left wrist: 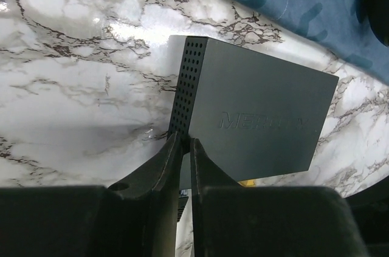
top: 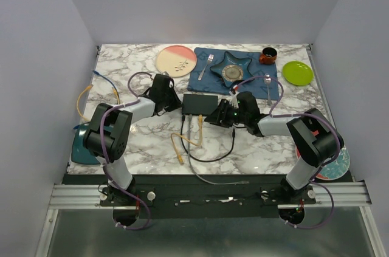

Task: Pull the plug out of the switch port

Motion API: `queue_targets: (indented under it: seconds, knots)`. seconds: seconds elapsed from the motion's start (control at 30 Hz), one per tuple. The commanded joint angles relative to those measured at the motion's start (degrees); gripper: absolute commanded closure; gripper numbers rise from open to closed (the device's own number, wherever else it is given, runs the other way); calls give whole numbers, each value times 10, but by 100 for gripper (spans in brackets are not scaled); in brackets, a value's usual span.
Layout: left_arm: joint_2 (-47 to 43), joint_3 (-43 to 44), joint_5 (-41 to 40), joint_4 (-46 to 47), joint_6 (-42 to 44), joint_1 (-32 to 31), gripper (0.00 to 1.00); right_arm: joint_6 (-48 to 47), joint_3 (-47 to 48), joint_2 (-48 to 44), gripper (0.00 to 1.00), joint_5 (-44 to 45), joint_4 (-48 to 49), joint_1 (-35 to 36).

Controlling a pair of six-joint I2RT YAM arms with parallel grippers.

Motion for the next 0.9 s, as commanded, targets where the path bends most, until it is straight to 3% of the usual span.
queue_targets:
  seconds: [0.0, 0.37, 0.5, 0.63, 0.7, 0.87]
  knots:
    - [4, -16, -18, -14, -11, -24, 82, -3, 1, 1, 48, 2, 17, -1]
    - [-55, -67, -29, -25, -18, -40, 84, -28, -34, -44, 48, 33, -9, -1]
    - [-106, -73, -69, -55, -13, -40, 84, -39, -42, -51, 48, 46, -28, -1]
    - [-157, -51, -140, -69, -9, -40, 67, -35, -33, -31, 48, 37, -20, -1]
    - [-159, -38, -126, -52, -4, -40, 62, -32, -28, -22, 48, 33, -14, -1]
    - [-86, 19, -44, -12, 0, -53, 64, -22, -6, 17, 48, 27, -8, -1]
